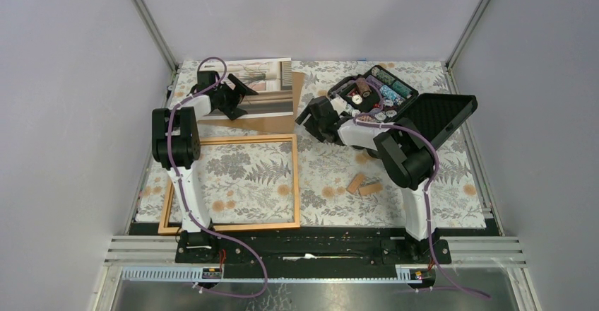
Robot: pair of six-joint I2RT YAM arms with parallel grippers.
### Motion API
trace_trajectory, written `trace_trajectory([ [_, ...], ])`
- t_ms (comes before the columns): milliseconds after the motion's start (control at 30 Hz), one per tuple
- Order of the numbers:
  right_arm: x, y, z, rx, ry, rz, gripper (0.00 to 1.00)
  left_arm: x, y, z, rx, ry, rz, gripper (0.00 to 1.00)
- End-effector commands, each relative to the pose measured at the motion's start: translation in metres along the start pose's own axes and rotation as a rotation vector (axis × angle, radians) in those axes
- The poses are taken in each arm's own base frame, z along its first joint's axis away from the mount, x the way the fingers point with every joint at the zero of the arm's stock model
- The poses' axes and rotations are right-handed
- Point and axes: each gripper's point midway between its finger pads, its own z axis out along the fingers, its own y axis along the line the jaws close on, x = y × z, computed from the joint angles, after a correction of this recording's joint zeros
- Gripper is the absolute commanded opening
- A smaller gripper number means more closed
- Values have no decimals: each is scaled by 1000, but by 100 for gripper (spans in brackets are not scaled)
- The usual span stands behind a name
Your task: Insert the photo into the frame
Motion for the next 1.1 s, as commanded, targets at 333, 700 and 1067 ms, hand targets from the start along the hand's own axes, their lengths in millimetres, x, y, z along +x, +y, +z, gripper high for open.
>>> trace_trajectory([
  [333,-16,32,15,-203,-13,130,65,16,44,1,-92,62,-105,99],
  [700,-28,54,24,-351,42,132,45,17,34,-2,-50,61,-104,99],
  [1067,-58,91,-2,-470,72,68,0,-13,-98,-92,-32,-236,387,99],
])
